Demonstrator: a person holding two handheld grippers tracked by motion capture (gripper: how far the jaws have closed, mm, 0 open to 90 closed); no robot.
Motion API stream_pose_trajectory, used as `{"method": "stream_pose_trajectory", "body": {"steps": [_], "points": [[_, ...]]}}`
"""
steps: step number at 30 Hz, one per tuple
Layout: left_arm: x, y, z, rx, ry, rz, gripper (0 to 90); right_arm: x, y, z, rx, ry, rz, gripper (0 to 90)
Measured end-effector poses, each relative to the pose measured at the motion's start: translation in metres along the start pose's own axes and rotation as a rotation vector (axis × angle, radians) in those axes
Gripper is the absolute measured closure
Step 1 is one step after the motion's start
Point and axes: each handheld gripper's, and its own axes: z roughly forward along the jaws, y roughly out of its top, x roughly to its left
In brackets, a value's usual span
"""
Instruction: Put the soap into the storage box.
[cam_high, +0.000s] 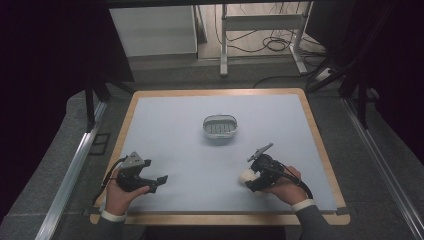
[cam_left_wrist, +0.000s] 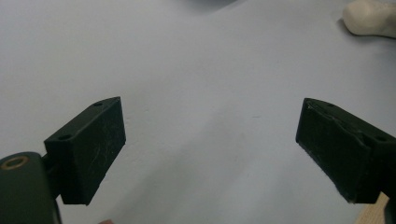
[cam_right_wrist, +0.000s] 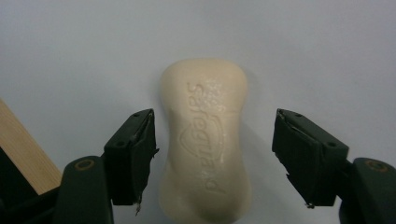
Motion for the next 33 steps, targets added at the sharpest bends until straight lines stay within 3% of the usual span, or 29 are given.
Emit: {"method": "stream_pose_trajectory", "body": {"steps": [6, 13, 21, 33], "points": [[0.0, 0.0, 0.001, 0.001, -0.001, 0.0, 8.8, 0.003, 0.003, 0.011, 0.067, 0.002, -0.014, 33.4], [-0.001, 0.0, 0.001, 0.003, -0.003, 0.001, 8.8, 0.007, 0.004, 0.019, 0.133, -0.012, -0.035, 47.2], [0.0, 0.0, 0.001, 0.002, -0.003, 0.0, 8.8, 0.008, 0.006, 0.017, 0.128, -0.017, -0.054, 49.1], [-0.001, 0.0, 0.001, 0.004, -0.003, 0.001, 8.8, -0.003, 0.01, -0.002, 0.057, -0.024, -0.049, 49.2]]}}
